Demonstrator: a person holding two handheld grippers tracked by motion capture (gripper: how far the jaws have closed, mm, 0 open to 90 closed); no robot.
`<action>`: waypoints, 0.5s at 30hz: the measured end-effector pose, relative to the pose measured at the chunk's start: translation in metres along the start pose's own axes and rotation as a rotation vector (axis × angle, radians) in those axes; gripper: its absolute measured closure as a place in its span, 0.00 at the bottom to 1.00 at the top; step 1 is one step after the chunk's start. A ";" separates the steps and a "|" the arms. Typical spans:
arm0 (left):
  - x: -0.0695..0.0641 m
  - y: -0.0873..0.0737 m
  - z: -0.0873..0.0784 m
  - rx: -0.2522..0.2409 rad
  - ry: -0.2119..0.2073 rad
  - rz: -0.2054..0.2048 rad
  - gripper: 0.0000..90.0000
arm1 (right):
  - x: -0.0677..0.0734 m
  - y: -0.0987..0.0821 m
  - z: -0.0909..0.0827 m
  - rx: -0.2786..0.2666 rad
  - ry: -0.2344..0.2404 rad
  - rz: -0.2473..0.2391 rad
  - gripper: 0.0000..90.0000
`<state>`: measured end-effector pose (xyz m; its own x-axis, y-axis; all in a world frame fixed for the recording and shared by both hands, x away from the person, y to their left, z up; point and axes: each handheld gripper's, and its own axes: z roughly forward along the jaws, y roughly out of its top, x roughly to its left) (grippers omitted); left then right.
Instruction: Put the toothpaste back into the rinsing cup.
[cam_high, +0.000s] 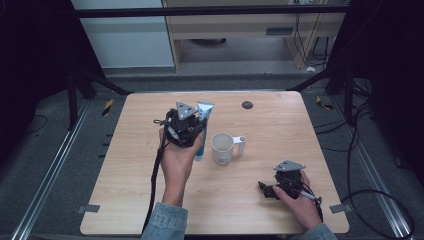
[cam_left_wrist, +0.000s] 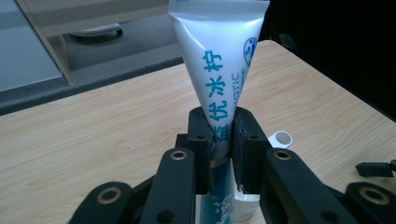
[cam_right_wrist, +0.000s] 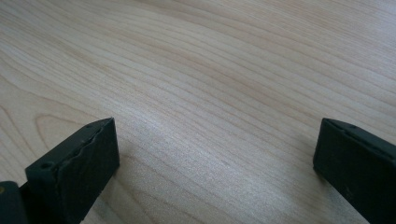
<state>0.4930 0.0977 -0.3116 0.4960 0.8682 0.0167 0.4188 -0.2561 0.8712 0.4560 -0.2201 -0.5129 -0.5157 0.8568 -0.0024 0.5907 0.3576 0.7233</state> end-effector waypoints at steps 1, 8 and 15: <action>-0.001 0.000 0.001 -0.001 0.001 0.001 0.88 | 0.000 0.000 0.000 0.000 0.000 0.000 0.01; -0.008 0.001 0.006 -0.005 -0.001 0.009 0.88 | 0.000 0.000 0.000 0.000 0.000 0.000 0.01; -0.017 0.005 0.010 -0.011 -0.009 0.019 0.88 | 0.000 0.000 0.000 0.001 0.000 -0.002 0.01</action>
<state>0.4945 0.0774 -0.3129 0.5105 0.8594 0.0291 0.4010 -0.2679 0.8760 0.4561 -0.2202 -0.5130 -0.5168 0.8561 -0.0041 0.5900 0.3597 0.7228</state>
